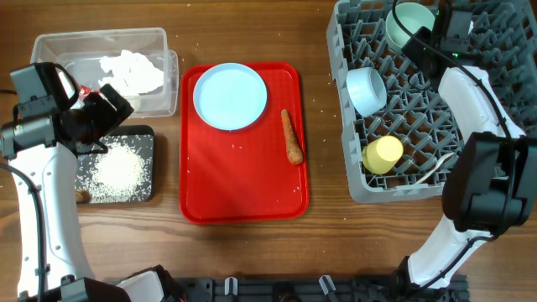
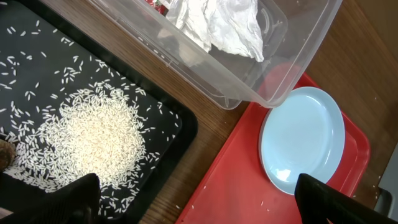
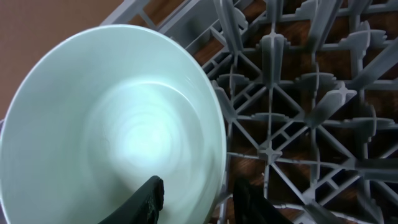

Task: Sort waste into correct bins and load items into the dishwasher rack
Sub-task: 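Withdraw the right gripper from the rack toward the tray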

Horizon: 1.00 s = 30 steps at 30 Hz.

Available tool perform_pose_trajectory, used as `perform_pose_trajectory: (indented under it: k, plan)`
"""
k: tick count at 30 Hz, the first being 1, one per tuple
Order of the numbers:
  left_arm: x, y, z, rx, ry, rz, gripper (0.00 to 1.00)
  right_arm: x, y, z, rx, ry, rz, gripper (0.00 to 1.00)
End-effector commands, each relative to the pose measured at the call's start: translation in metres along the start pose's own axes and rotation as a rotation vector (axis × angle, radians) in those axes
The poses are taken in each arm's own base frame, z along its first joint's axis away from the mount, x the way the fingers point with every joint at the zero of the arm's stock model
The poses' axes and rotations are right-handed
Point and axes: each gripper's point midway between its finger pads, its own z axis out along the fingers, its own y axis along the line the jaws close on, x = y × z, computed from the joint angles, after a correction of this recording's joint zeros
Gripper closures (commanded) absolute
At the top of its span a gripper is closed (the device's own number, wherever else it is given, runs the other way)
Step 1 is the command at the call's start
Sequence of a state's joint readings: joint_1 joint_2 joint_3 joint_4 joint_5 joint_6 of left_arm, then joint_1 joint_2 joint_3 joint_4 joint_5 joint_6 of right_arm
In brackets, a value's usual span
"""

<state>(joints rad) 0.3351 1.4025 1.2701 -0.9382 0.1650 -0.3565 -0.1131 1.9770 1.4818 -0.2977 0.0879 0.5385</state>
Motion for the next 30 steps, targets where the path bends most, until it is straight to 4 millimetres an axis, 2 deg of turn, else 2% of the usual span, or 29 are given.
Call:
perform_pose_trajectory:
  k: [1,3,7,9,11,16,19,21,27,30]
  plan:
    - [-0.006,-0.002,-0.004,0.004,-0.019,0.012,0.00,-0.002,-0.006,0.009,0.019,-0.015,0.018,0.76]
    - [-0.006,-0.002,-0.004,0.004,-0.019,0.012,0.00,-0.002,-0.005,0.011,0.016,-0.021,0.019,0.95]
    - [-0.006,-0.002,-0.004,0.004,-0.019,0.012,0.00,-0.008,-0.002,0.010,0.004,-0.042,-0.012,0.96]
    - [-0.006,-0.002,-0.004,0.004,-0.019,0.012,0.00,-0.016,-0.002,0.002,0.018,-0.070,-0.073,0.96]
    - [-0.006,-0.002,-0.004,0.004,-0.019,0.012,0.00,-0.034,-0.009,-0.017,0.075,-0.130,-0.108,0.96]
    - [-0.006,-0.002,-0.004,0.004,-0.019,0.012,0.00,-0.095,-0.026,-0.094,0.264,-0.356,-0.189,0.96]
    - [-0.006,-0.002,-0.004,0.004,-0.019,0.012,0.00,-0.109,-0.030,-0.117,0.373,-0.430,-0.273,0.96]
    - [-0.006,-0.002,-0.004,0.004,-0.019,0.012,0.00,-0.110,-0.023,-0.120,0.412,-0.457,-0.322,0.96]
    - [-0.006,-0.002,-0.004,0.004,-0.019,0.012,0.00,-0.103,0.028,-0.123,0.639,-0.581,-0.600,0.96]
    - [-0.006,-0.002,-0.004,0.004,-0.019,0.012,0.00,-0.094,0.043,-0.109,0.722,-0.587,-0.727,0.96]
